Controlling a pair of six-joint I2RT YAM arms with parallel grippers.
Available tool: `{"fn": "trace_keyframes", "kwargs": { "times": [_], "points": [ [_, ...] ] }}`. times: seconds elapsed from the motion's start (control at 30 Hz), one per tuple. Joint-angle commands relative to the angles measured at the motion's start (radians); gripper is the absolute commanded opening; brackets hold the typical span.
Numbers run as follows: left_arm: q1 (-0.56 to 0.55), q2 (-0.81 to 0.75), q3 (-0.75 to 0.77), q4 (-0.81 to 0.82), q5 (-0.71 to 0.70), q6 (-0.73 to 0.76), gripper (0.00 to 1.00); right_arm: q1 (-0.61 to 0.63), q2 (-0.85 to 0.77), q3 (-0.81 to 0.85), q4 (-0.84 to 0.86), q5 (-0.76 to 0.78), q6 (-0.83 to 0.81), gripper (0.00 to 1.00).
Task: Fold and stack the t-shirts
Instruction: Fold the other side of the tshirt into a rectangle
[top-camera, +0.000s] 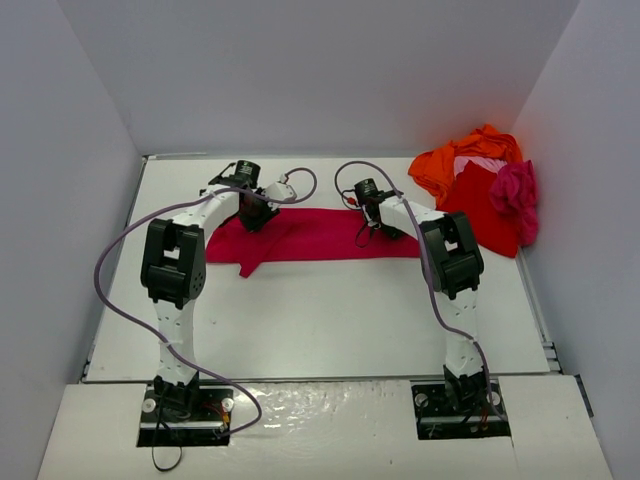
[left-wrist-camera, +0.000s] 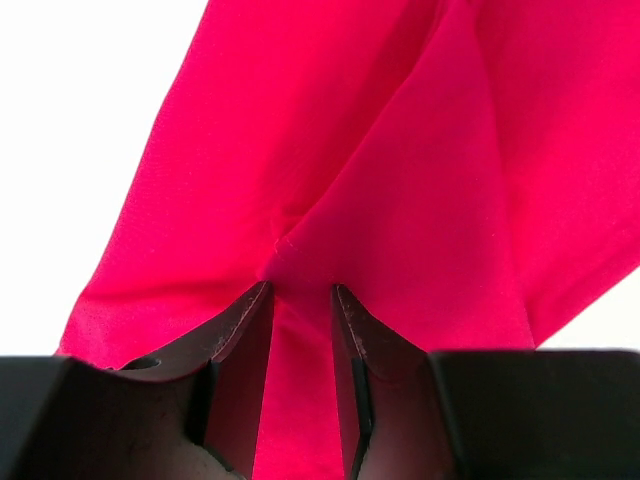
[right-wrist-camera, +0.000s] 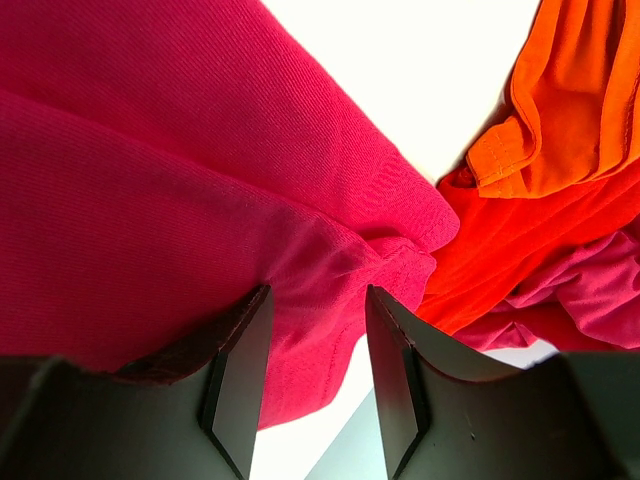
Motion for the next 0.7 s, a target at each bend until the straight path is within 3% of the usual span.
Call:
{"fn": "trace_keyframes", "kwargs": {
  "times": [0.0, 0.03, 0.07, 0.1, 0.6, 0.67],
  "points": [
    [0.011, -0.029, 0.057, -0.003, -0.005, 0.015, 0.21, 0.008, -0.077, -0.006, -0.015, 0.004, 0.021, 0.4],
    [0.012, -0.025, 0.063, -0.003, -0.007, 0.017, 0.15, 0.008, -0.078, -0.007, -0.015, 0.005, 0.021, 0.4],
    [0.013, -0.021, 0.07, -0.003, -0.009, 0.019, 0.01, 0.008, -0.078, -0.008, -0.015, 0.005, 0.021, 0.4],
    [0.015, -0.018, 0.073, -0.002, -0.015, 0.019, 0.0, 0.008, -0.079, -0.008, -0.015, 0.006, 0.021, 0.4],
    [0.032, 0.025, 0.208, -0.095, 0.02, 0.037, 0.0, 0.008, -0.061, -0.01, -0.015, 0.014, 0.021, 0.43],
    [0.033, 0.02, 0.207, -0.124, 0.042, 0.047, 0.08, 0.008, -0.058, -0.007, -0.014, 0.015, 0.02, 0.43]
  ]
}}
